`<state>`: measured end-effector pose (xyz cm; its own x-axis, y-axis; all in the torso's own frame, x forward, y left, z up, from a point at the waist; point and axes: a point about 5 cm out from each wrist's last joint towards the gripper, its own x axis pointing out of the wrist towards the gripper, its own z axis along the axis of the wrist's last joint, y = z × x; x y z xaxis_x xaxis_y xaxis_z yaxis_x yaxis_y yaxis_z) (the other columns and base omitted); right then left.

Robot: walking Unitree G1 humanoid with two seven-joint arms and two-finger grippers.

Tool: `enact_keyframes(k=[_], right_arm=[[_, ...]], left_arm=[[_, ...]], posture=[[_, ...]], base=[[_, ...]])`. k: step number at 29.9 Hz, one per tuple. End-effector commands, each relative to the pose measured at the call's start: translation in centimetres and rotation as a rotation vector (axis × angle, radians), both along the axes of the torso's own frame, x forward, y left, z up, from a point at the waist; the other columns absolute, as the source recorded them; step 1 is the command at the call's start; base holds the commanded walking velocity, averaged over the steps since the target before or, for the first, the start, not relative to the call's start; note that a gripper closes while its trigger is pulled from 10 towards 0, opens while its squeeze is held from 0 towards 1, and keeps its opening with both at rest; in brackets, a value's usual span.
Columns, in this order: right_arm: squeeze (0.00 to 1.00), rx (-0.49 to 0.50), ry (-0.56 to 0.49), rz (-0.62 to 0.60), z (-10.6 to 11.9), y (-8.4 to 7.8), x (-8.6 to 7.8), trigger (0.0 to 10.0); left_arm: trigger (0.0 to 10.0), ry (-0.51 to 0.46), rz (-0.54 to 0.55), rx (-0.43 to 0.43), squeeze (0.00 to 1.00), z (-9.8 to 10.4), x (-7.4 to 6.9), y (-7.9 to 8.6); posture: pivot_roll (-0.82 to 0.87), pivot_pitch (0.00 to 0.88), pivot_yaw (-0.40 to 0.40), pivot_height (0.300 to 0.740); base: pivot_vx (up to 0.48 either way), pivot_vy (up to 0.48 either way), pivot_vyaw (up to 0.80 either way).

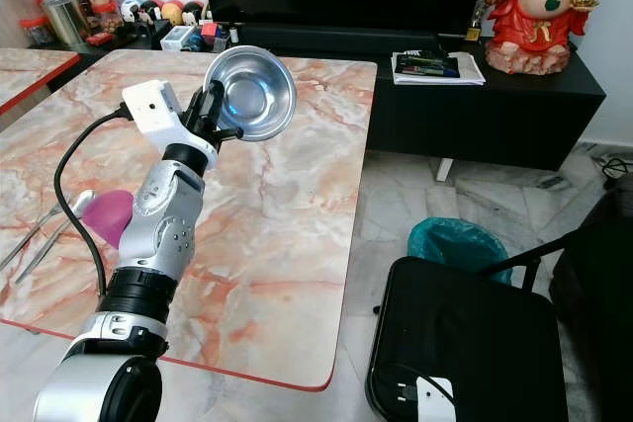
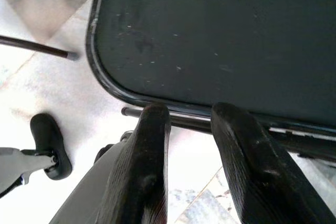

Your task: Setting the table

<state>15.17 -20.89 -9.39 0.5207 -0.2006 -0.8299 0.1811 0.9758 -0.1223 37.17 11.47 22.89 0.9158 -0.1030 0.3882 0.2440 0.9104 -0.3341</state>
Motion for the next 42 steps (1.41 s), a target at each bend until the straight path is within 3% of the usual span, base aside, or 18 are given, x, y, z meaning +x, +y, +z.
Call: enact_keyframes(k=[1,42], right_arm=[[0.00,0.015,0.007,-0.039,-0.15,0.19,-0.25,10.0],[0.00,0.028,0.008,-0.028,-0.17,0.51,-0.15,10.0]], left_arm=[[10.0,-0.033,0.014,0.024,0.00,0.92,-0.24,0.32],[10.0,-0.033,0.001,0.027,0.00,1.62,-0.56,0.15]], posture=[[-0.08,0.000,0.053,0.740],[-0.06,0.000,0.063,0.740]], base=[[0.000,0.000,0.00],[0.000,0.333,0.00]])
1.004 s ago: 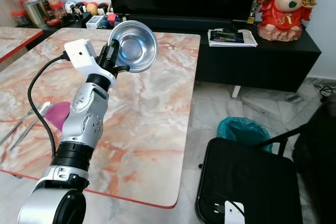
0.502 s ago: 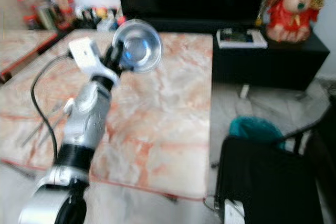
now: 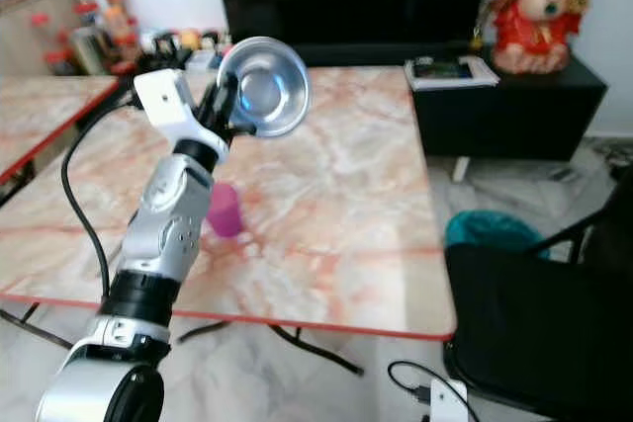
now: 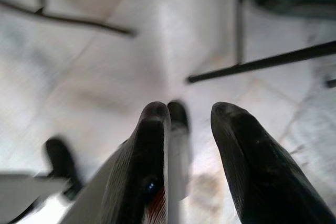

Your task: Setting the table

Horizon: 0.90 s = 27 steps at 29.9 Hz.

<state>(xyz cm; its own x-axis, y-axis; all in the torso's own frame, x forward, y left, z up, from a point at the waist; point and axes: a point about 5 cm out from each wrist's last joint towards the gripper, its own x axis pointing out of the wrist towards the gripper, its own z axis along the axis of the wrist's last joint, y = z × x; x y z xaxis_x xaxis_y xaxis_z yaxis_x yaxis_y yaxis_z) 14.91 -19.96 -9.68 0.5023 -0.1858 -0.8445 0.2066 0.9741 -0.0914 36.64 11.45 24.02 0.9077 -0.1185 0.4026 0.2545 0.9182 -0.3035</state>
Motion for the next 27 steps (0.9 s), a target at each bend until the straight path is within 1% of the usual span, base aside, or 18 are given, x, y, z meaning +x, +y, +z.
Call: enact_keyframes(k=[1,7,9,10,11,13,14,20,25,26,27], right_arm=[[0.00,-0.006,-0.007,0.003,0.1,-0.4,0.1,10.0],[0.00,0.001,-0.014,0.000,0.1,-0.4,0.2,10.0],[0.00,0.002,-0.013,0.006,0.1,-0.4,0.2,10.0],[0.00,0.004,-0.013,0.008,0.1,-0.3,0.2,10.0],[0.00,0.004,-0.013,0.008,0.1,-0.3,0.2,10.0],[0.00,0.005,-0.013,0.010,0.1,-0.3,0.1,10.0],[0.00,0.005,-0.013,0.010,0.1,-0.3,0.1,10.0],[0.00,0.006,-0.015,0.020,0.2,-0.3,0.2,10.0],[0.00,0.008,-0.018,0.021,0.2,-0.3,0.3,10.0],[0.00,0.008,-0.018,0.021,0.2,-0.3,0.3,10.0],[0.00,0.008,-0.019,0.021,0.2,-0.3,0.3,10.0]], left_arm=[[10.0,-0.015,0.007,-0.002,0.00,0.5,0.0,0.2],[10.0,-0.036,0.018,-0.008,0.00,1.0,-0.1,0.6],[10.0,-0.035,0.033,-0.002,0.00,1.0,0.0,1.0],[10.0,-0.034,0.052,0.000,0.00,0.9,0.1,1.6],[10.0,-0.034,0.052,0.000,0.00,0.9,0.1,1.6],[10.0,-0.038,0.071,0.005,0.00,1.0,0.1,2.3],[10.0,-0.038,0.071,0.005,0.00,1.0,0.1,2.3],[10.0,-0.057,0.114,0.018,0.00,1.6,0.0,3.6],[10.0,-0.061,0.158,0.024,0.00,1.7,-0.2,4.7],[10.0,-0.061,0.158,0.024,0.00,1.7,-0.2,4.7],[10.0,-0.063,0.173,0.026,0.00,1.8,-0.3,5.2]], posture=[[-0.06,0.000,0.063,0.740],[-0.06,0.000,0.062,0.740],[-0.06,0.000,0.061,0.740],[-0.06,0.000,0.061,0.740],[-0.06,0.000,0.061,0.740],[-0.06,0.000,0.061,0.740],[-0.06,0.000,0.061,0.740],[-0.05,0.000,0.053,0.740],[-0.04,0.000,0.049,0.740],[-0.04,0.000,0.049,0.740],[-0.04,0.000,0.049,0.740]], base=[[0.000,0.405,0.00],[0.000,0.404,0.00],[0.000,0.405,0.00],[0.000,0.405,0.00],[0.000,0.405,0.00],[0.000,0.405,0.00],[0.000,0.405,0.00],[0.000,0.406,0.00],[0.000,0.406,0.00],[0.000,0.409,0.00],[0.000,0.409,0.00]])
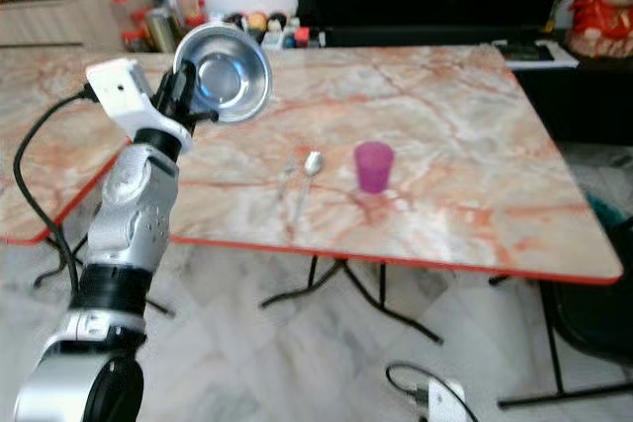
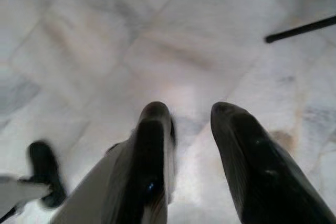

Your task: Setting the table

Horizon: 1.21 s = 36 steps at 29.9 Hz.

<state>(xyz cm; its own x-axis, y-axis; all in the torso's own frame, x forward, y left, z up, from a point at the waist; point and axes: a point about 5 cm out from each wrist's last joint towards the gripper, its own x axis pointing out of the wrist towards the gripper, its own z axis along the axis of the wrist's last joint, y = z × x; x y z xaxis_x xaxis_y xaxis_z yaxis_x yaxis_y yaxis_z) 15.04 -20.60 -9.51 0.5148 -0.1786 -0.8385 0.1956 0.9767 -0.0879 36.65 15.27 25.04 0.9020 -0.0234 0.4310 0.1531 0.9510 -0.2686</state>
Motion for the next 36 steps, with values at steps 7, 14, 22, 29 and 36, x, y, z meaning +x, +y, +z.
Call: enact_keyframes(k=[7,14,22,29,36], right_arm=[[0.00,0.007,-0.007,0.017,0.0,0.3,0.2,10.0],[0.00,0.008,-0.017,0.012,0.1,0.3,0.3,10.0],[0.00,0.006,-0.018,0.019,0.1,0.3,0.4,10.0],[0.00,0.008,-0.018,0.016,0.1,0.4,0.4,10.0],[0.00,0.013,-0.022,0.013,0.1,0.4,0.4,10.0]], left_arm=[[10.0,-0.025,0.078,0.006,0.00,0.7,-0.4,2.2],[10.0,0.066,0.050,0.029,0.00,-2.0,-0.2,1.6],[10.0,0.197,0.078,0.066,0.00,-6.0,-0.4,2.4],[10.0,0.376,0.075,0.129,0.00,-11.3,-1.1,3.4],[10.0,0.561,0.084,0.167,0.00,-16.5,-2.7,4.1]], posture=[[-0.03,0.000,0.047,0.740],[-0.04,0.004,0.053,0.740],[-0.03,0.023,0.053,0.740],[-0.03,0.031,0.059,0.740],[-0.02,0.036,0.061,0.740]], base=[[0.000,0.407,0.00],[0.000,0.408,0.00],[0.000,0.407,0.00],[0.000,0.404,0.00],[0.000,0.396,0.00]])
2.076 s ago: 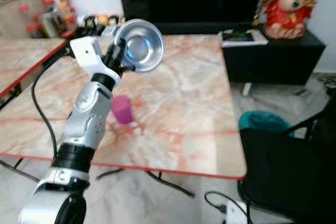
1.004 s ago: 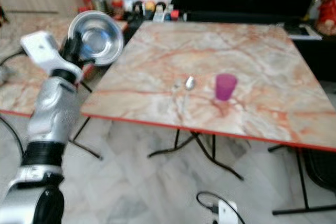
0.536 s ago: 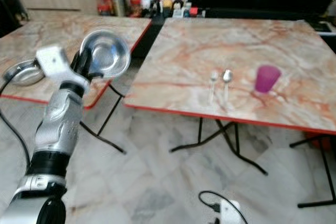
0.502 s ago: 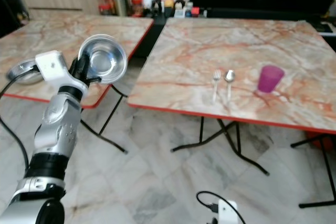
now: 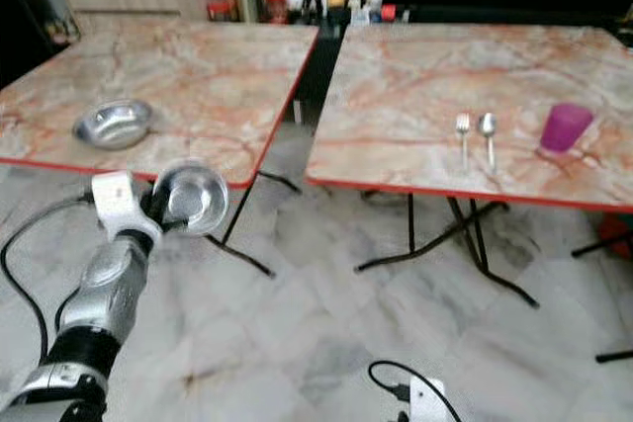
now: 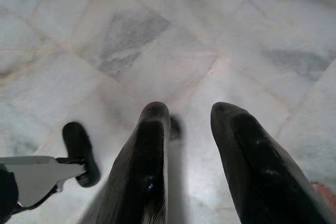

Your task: Setting the table

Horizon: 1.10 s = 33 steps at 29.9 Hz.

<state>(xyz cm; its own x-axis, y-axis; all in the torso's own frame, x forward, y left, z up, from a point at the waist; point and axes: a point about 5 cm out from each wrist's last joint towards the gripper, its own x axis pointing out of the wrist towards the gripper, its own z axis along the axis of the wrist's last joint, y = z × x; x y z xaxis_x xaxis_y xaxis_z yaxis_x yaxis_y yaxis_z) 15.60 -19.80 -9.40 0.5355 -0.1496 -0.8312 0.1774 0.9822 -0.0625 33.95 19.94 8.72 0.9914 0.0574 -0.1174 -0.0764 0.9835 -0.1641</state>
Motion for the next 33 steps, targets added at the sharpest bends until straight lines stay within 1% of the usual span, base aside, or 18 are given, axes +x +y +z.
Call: enact_keyframes(k=[1,3,6,7,8,9,10,11,12,13,15,20,21,22,23,27,31,33], right_arm=[[0.00,-0.008,-0.001,-0.006,0.0,-0.4,-0.1,10.0],[0.00,-0.007,-0.002,-0.006,0.0,-0.3,-0.1,10.0],[0.00,-0.007,-0.001,-0.004,0.0,-0.3,-0.1,10.0],[0.00,-0.007,-0.001,-0.004,0.0,-0.3,-0.1,10.0],[0.00,-0.007,-0.001,-0.002,0.0,-0.3,-0.1,10.0],[0.00,-0.007,-0.001,-0.001,0.0,-0.3,-0.1,10.0],[0.00,-0.007,-0.001,-0.001,0.0,-0.3,-0.1,10.0],[0.00,-0.005,-0.001,-0.003,0.0,-0.3,-0.1,10.0],[0.00,-0.004,-0.001,-0.004,0.0,-0.2,-0.1,10.0],[0.00,-0.004,-0.001,-0.004,0.0,-0.2,-0.1,10.0],[0.00,0.001,-0.002,-0.010,0.0,-0.2,-0.1,10.0],[0.00,0.003,0.000,-0.009,0.0,-0.1,-0.2,10.0],[0.00,0.009,0.002,-0.013,-0.1,-0.1,-0.2,10.0],[0.00,0.009,0.002,-0.013,-0.1,-0.1,-0.2,10.0],[0.00,0.013,0.004,-0.015,-0.1,0.0,-0.2,10.0],[0.00,0.017,0.000,-0.022,-0.1,0.0,-0.2,10.0],[0.00,0.019,-0.001,-0.025,-0.1,0.0,-0.2,10.0],[0.00,0.013,0.010,-0.005,-0.1,0.1,-0.2,10.0]], left_arm=[[10.0,0.024,-0.027,0.031,0.00,-0.8,-0.2,-0.4],[10.0,0.064,-0.022,0.029,0.00,-1.8,-0.6,-0.3],[10.0,0.145,-0.026,0.053,0.00,-3.6,-1.4,-0.1],[10.0,0.145,-0.026,0.053,0.00,-3.6,-1.4,-0.1],[10.0,0.200,-0.034,0.060,0.00,-4.8,-1.9,-0.3],[10.0,0.220,-0.040,0.058,0.00,-5.3,-2.2,-0.4],[10.0,0.220,-0.040,0.058,0.00,-5.3,-2.2,-0.4],[10.0,0.283,-0.051,0.071,0.00,-6.6,-3.0,-0.6],[10.0,0.307,-0.055,0.073,0.00,-7.1,-3.3,-0.6],[10.0,0.307,-0.055,0.073,0.00,-7.1,-3.3,-0.6],[10.0,0.373,-0.045,0.064,0.00,-8.4,-4.2,-0.7],[10.0,0.426,-0.016,0.065,0.00,-9.2,-4.9,-0.4],[10.0,0.464,-0.001,0.062,0.00,-9.9,-5.5,-0.3],[10.0,0.464,-0.001,0.062,0.00,-9.9,-5.5,-0.3],[10.0,0.496,0.002,0.071,0.00,-10.5,-6.1,-0.3],[10.0,0.542,0.014,0.075,0.00,-11.5,-7.2,-0.2],[10.0,0.545,0.016,0.076,0.00,-11.5,-7.2,-0.3],[10.0,0.580,0.031,0.073,0.00,-12.3,-8.1,-0.3]], posture=[[-0.02,0.039,0.062,0.740],[-0.02,0.037,0.062,0.740],[-0.02,0.037,0.062,0.740],[-0.02,0.037,0.062,0.740],[-0.02,0.033,0.061,0.740],[-0.02,0.033,0.061,0.740],[-0.02,0.033,0.061,0.740],[-0.02,0.026,0.064,0.740],[-0.02,0.021,0.063,0.740],[-0.02,0.021,0.063,0.740],[-0.02,0.013,0.062,0.740],[-0.02,0.007,0.061,0.740],[-0.02,0.000,0.066,0.740],[-0.02,0.000,0.066,0.740],[-0.02,0.000,0.069,0.740],[-0.02,0.000,0.071,0.740],[-0.02,0.000,0.071,0.740],[-0.02,0.000,0.071,0.740]], base=[[0.000,0.394,0.00],[0.000,0.394,0.00],[0.000,0.394,0.00],[0.000,0.394,0.00],[0.000,0.394,0.00],[0.000,0.394,0.00],[0.000,0.394,0.00],[0.000,0.390,0.00],[0.000,0.390,0.00],[0.000,0.390,0.00],[0.000,0.411,0.00],[0.000,0.411,0.00],[0.000,0.409,-0.52],[0.000,0.409,-0.52],[0.000,0.405,-0.73],[0.000,0.409,-0.74],[0.000,0.409,-0.73],[0.000,0.409,0.00]])
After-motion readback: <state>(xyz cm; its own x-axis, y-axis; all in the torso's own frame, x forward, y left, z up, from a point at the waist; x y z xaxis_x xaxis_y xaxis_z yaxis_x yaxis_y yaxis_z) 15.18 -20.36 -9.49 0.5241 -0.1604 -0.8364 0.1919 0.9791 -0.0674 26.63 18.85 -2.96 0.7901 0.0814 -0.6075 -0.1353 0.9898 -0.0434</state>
